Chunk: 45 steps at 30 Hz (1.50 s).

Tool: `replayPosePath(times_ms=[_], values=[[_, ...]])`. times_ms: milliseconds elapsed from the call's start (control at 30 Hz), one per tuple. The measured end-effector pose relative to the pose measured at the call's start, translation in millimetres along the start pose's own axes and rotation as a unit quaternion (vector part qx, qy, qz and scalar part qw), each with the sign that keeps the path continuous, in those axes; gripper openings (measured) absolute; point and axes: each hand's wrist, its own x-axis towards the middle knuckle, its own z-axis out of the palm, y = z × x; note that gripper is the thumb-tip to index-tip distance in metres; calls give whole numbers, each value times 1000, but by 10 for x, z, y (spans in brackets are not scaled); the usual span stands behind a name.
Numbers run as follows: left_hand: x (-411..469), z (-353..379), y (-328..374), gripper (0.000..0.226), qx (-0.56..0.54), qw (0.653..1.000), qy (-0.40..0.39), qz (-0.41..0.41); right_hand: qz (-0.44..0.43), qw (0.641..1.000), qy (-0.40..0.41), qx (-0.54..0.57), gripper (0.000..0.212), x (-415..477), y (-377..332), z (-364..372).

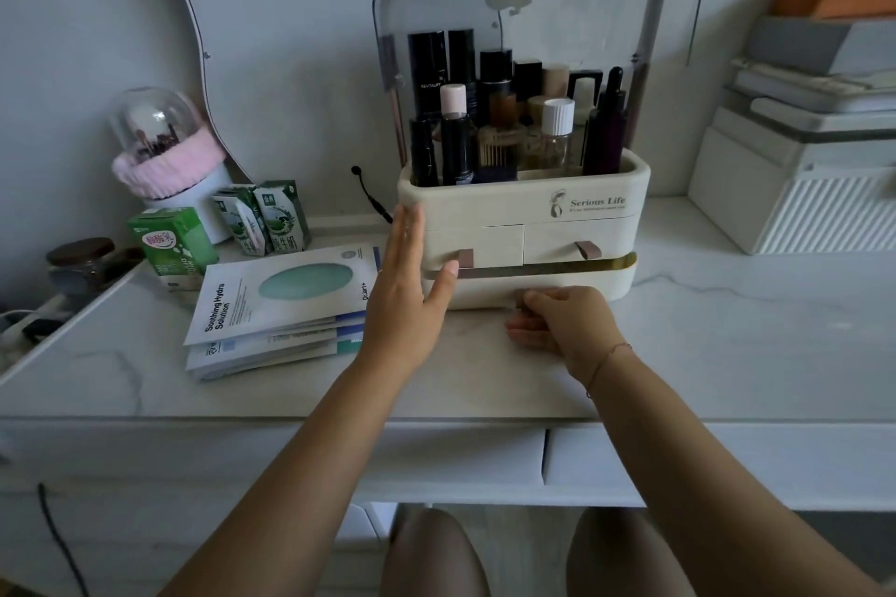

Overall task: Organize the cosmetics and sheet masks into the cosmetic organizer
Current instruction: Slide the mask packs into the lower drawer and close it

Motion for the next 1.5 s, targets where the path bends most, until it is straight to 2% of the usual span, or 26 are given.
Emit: replayPosePath(times_ms=[167,233,333,400,467,500,600,767,1000,1133,1200,1300,1333,1400,1433,1500], values=[[-181,3,35,63,5,999,-35,-23,-38,998,0,-51,21,-400,119,-145],[-320,35,31,58,11,998,-50,-35,-83,988,32,-128,20,-503,140,-250],[-474,59,26,48,13,998,-39,-49,-202,915,187,-294,24,-527,120,-498],[-524,52,44,34,-12,998,-19,-61,-241,892,235,-303,25,-467,99,-637],[-554,40,65,18,-29,997,-15,-73,-230,894,204,-325,36,-381,80,-716],[-568,34,68,15,-28,997,-15,-70,-220,896,176,-343,34,-345,72,-735],[-599,-8,53,16,-27,998,-6,-59,-225,894,135,-364,14,-343,75,-755],[-649,-118,-10,14,-46,998,12,-41,-261,885,142,-359,19,-507,179,-816],[-678,-171,-30,11,-46,998,-3,-46,-261,881,159,-360,28,-652,170,-772],[-713,-332,-67,32,-56,997,24,-48,-351,842,204,-354,40,-817,63,-518],[-706,-526,-204,43,-56,992,79,-77,-396,841,153,-335,40,-904,-48,-236],[-668,-864,-557,42,-29,968,181,-173,-413,855,15,-312,46,-906,-192,339],[-635,-979,-686,41,-20,955,207,-212,-389,869,-42,-304,49,-862,-231,552],[-541,-1200,-953,47,-18,929,218,-298,-267,908,-157,-282,57,-683,-312,990],[-480,-1295,-1067,52,-26,918,199,-341,-199,921,-190,-277,60,-553,-337,1198],[-344,-1454,-1226,56,-98,897,139,-409,-110,930,-190,-295,63,-278,-333,1569]])
